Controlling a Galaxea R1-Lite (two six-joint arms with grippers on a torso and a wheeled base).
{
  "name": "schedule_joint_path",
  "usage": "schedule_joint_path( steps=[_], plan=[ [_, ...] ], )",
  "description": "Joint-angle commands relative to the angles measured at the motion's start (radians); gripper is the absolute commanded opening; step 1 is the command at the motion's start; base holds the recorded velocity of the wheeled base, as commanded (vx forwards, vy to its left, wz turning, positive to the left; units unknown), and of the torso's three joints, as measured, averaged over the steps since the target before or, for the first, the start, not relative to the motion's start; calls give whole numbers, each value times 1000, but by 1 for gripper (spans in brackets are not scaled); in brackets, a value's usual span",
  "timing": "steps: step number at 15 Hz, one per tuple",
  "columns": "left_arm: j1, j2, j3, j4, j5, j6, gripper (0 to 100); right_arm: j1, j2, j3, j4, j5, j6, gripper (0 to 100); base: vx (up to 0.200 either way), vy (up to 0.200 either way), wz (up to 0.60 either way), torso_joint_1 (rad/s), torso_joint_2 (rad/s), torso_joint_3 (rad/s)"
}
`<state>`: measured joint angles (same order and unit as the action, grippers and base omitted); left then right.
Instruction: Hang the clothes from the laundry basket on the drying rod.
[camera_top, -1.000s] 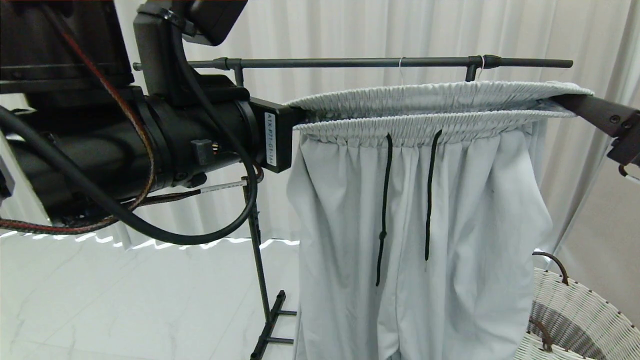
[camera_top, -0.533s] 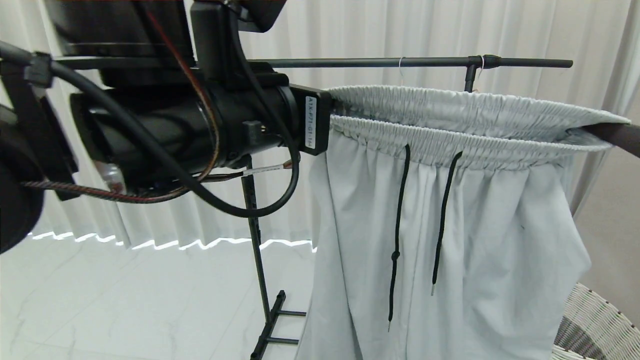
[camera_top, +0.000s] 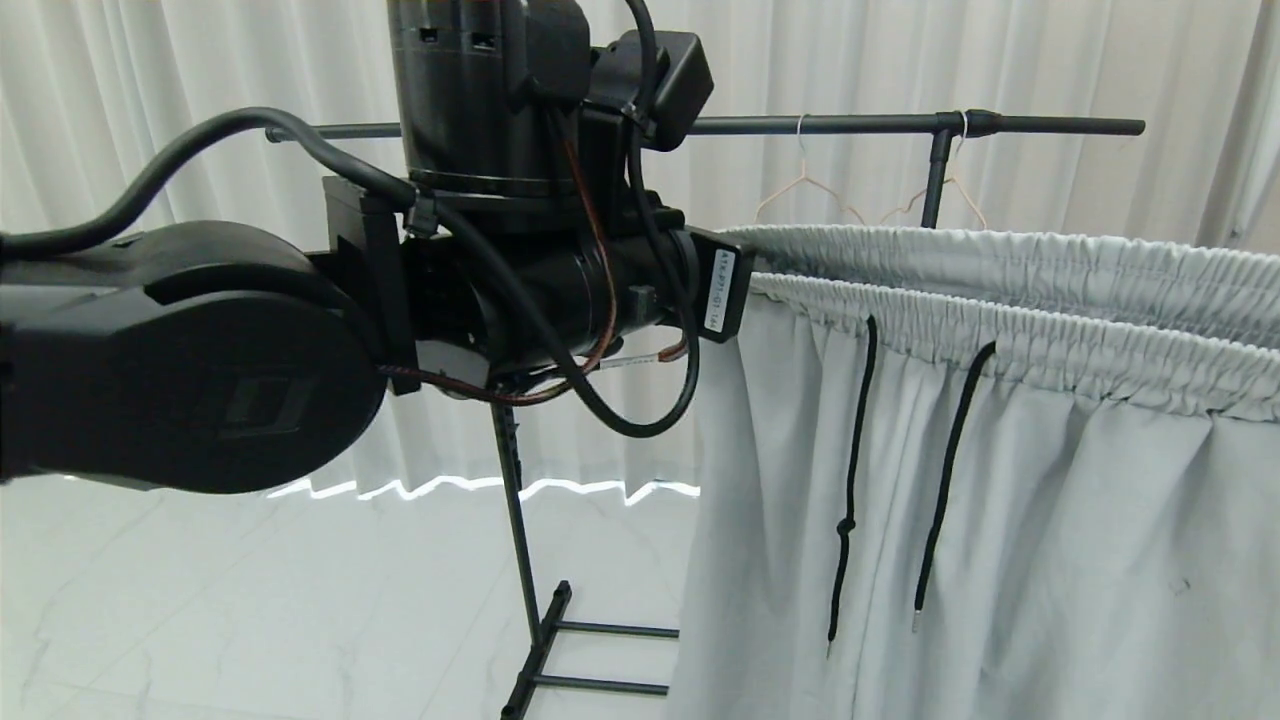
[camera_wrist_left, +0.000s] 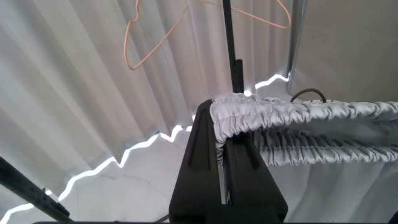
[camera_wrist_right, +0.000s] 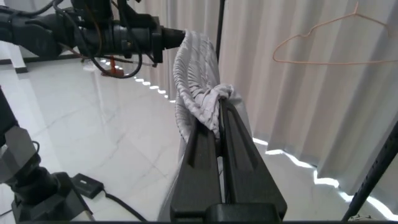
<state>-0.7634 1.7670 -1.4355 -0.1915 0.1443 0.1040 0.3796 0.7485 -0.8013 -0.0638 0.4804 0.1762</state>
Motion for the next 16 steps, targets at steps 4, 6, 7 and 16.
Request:
schedule_joint_path(
  steps=[4,6,7,16],
  plan=[
    [-7,-37,29,12,5,0,0,-4,37,7,-10,-6,5,0,0,0,0,0,0,0],
    [-7,-81,67,44,5,0,0,-41,107,5,-50,-8,6,0,0,0,0,0,0,0],
    [-8,-116,92,64,3,-9,0,-64,157,5,-94,-8,8,0,0,0,0,0,0,0],
    [-177,-314,198,205,-3,-99,0,-110,477,-139,-291,-3,13,0,0,0,0,0,0,0]
  ],
)
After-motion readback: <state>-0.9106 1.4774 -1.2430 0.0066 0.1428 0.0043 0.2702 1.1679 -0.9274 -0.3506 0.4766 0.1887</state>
